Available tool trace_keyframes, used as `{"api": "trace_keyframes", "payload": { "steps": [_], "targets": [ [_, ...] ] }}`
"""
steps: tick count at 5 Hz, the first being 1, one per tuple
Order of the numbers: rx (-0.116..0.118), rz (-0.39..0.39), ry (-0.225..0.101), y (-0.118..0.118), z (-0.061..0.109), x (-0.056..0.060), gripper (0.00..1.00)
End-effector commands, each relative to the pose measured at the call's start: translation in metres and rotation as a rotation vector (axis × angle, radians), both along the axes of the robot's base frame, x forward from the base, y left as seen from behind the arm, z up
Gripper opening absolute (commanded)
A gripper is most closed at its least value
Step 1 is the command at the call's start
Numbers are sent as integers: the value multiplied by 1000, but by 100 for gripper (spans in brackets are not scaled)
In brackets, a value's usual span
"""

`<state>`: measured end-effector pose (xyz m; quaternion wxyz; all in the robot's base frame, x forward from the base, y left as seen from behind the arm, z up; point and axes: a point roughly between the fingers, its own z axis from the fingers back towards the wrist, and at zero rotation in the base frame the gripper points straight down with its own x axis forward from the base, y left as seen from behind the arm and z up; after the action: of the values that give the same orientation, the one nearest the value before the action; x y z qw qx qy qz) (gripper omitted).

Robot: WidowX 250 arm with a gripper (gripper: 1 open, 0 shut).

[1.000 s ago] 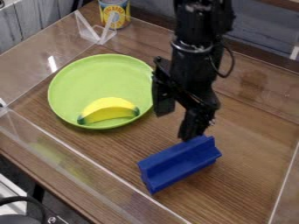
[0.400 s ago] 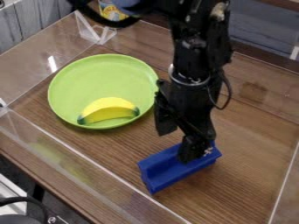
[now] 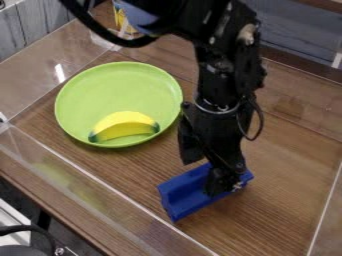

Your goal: Put the blue object in the green plate

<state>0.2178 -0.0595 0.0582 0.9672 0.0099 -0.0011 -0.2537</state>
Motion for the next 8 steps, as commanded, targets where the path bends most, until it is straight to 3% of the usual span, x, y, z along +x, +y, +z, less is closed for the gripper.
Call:
{"api": "trace_keyframes", "payload": {
  "steps": [1, 4, 5, 8],
  "targets": [
    [-11, -29, -26, -4, -1, 1, 100],
    [-29, -34, -23, -7, -17, -1, 100],
    [-35, -26, -23, -7, -21, -1, 0],
    [-60, 14, -7, -9, -20, -3, 0]
  ]
}}
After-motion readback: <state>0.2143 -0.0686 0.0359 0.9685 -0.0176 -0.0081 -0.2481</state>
